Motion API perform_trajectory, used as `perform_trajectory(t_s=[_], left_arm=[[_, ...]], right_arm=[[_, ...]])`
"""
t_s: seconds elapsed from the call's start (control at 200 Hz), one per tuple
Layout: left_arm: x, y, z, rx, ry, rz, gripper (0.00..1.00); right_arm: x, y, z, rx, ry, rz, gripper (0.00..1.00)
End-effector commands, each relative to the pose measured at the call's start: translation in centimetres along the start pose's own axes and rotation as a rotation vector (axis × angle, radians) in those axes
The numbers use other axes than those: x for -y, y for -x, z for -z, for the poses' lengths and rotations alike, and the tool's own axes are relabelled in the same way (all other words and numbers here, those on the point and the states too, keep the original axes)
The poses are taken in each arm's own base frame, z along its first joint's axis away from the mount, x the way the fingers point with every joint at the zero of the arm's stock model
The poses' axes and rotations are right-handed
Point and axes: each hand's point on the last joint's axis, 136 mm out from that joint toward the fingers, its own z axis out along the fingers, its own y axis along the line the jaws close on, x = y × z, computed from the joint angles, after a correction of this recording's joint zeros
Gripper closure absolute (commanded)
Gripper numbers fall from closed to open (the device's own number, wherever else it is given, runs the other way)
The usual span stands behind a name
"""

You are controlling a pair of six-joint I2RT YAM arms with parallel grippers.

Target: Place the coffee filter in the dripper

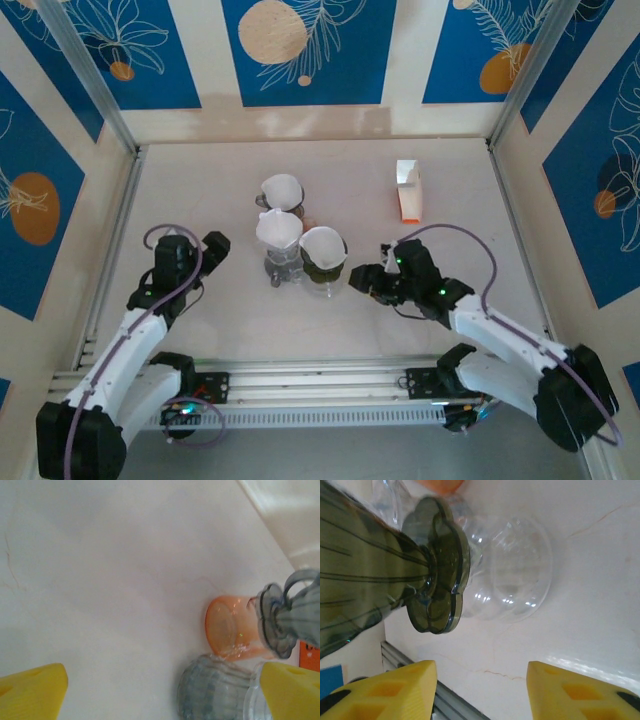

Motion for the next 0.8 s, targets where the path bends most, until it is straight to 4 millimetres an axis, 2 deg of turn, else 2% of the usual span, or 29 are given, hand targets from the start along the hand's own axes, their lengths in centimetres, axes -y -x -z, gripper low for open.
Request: perform_trajectory(t_s=[0.0, 0.11, 0.2, 0.295, 0.32, 0.355, 0.38, 0.39, 0.455, 0.59, 0.695, 0.795], left_arm=[[-0.1, 3.9, 1.4, 0.145, 0.089, -0.017, 0.0], [1.1, 6.0, 1.1, 0.24, 0.058, -0.052, 0.0], [2.2, 7.7, 0.6, 0.342, 0.008, -0.127, 0.0], [2.7, 9.2, -0.2, 0.421, 0.035, -0.239, 0.0], [2.9, 9.6, -0.6, 0.431, 0.051, -0.284, 0.0], [3.1, 10.0, -1.3, 0.432, 0.081, -0.365, 0.0], [3.2, 10.3, -1.8, 0.428, 0.104, -0.42, 0.0], [3.3, 10.4, -2.1, 0.425, 0.114, -0.438, 0.0], [3.5, 10.7, -3.9, 0.395, 0.163, -0.568, 0.0], [2.5, 11.1, -6.7, 0.365, 0.223, -0.704, 0.0], [0.3, 11.1, -7.8, 0.316, 0.263, -0.714, 0.0], [-1.6, 10.7, -8.9, 0.245, 0.315, -0.709, 0.0]], right_arm=[[1.8, 1.2, 2.5, 0.067, -0.123, 0.062, 0.4], [1.2, 3.6, 5.0, 0.185, -0.177, 0.155, 0.35], [-0.3, 5.0, 6.4, 0.267, -0.156, 0.247, 0.32], [-0.5, 6.6, 7.7, 0.361, -0.194, 0.277, 0.28], [-0.5, 6.8, 8.0, 0.38, -0.205, 0.279, 0.2], [-0.5, 7.2, 8.3, 0.401, -0.218, 0.284, 0.17], [-0.5, 7.5, 8.5, 0.416, -0.224, 0.29, 0.03], [-0.6, 7.6, 8.6, 0.423, -0.225, 0.293, 0.0], [-0.4, 8.1, 9.1, 0.462, -0.252, 0.301, 0.01], [0.2, 8.9, 10.0, 0.51, -0.316, 0.292, 0.01], [1.4, 9.3, 10.7, 0.533, -0.391, 0.258, 0.01], [1.8, 9.5, 10.5, 0.529, -0.418, 0.248, 0.01]])
